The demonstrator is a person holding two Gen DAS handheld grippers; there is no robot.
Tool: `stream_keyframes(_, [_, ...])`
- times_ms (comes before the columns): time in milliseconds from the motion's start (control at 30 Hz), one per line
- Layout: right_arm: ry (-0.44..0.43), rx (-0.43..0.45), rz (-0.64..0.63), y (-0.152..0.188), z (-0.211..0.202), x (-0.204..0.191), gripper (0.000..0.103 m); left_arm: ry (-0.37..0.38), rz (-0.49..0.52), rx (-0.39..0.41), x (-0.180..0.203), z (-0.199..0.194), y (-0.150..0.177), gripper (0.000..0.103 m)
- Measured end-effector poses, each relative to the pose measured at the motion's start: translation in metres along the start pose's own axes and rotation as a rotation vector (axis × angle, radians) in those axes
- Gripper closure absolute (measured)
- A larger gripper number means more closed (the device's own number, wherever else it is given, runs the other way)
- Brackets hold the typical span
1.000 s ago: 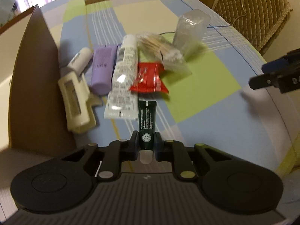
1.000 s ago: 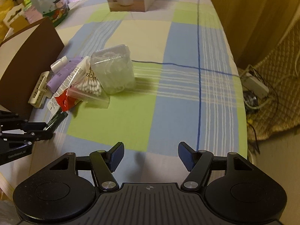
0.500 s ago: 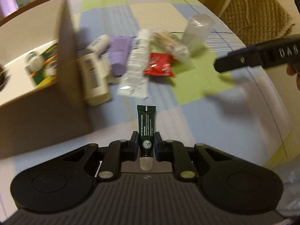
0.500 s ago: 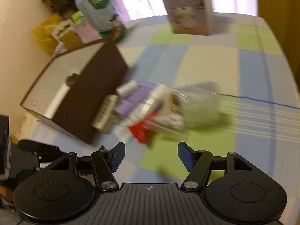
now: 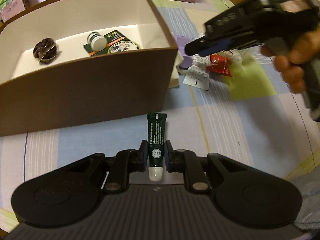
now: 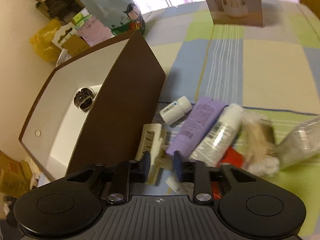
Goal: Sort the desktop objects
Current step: 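Grasp the green-and-white tube with the left tool while the right tool reaches the cream hair clip, then grasp the cream hair clip with the right tool and carry both items over the box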
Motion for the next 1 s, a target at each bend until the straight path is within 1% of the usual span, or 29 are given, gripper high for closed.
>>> stream_keyframes(100, [0.005,-0.019,0.018,0.0,0.011,-0.002,0.086,-0.007,-0.015,0.002,-0.01,-0.005,0.004,0.09])
stream_keyframes(133, [0.014,-0.022,0.014,0.0,0.014,-0.003,0.092,-0.009,-0.02,0.002,-0.012,-0.006,0.005,0.09])
stream_keyframes(167, [0.026,-0.018,-0.002,0.001,0.013,-0.004,0.095,-0.014,-0.023,0.002,-0.014,-0.007,0.007,0.09])
stream_keyframes(233, [0.052,-0.011,-0.03,0.003,0.011,-0.004,0.096,-0.021,-0.03,0.003,-0.019,-0.009,0.01,0.09])
stream_keyframes(300, [0.06,-0.015,-0.029,0.009,0.003,-0.002,0.098,-0.024,-0.035,0.005,-0.022,-0.011,0.012,0.09])
stream_keyframes(433, [0.041,-0.008,-0.011,0.019,-0.021,0.002,0.099,-0.028,-0.035,0.013,-0.028,-0.018,0.013,0.09])
stream_keyframes(600, [0.031,0.025,-0.001,0.026,-0.058,0.006,0.099,-0.026,-0.028,0.042,-0.032,-0.04,0.007,0.09])
stream_keyframes(833, [0.035,0.108,0.0,0.02,-0.102,-0.008,0.099,-0.005,0.007,0.109,-0.035,-0.09,-0.012,0.09])
stream_keyframes(1000, [0.013,0.159,0.01,0.008,-0.117,-0.03,0.099,-0.003,0.006,0.157,-0.05,-0.12,-0.03,0.09])
Point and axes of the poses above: each gripper's, at about its wrist camera, not at the fingertips, and z roughly the way its jaws point, x to its right, y to its underside, the point moved 8 cm from there along z, roughly the way its jaws point, and after that the axes turned 9 degrees about y, right-handed, at the moved point
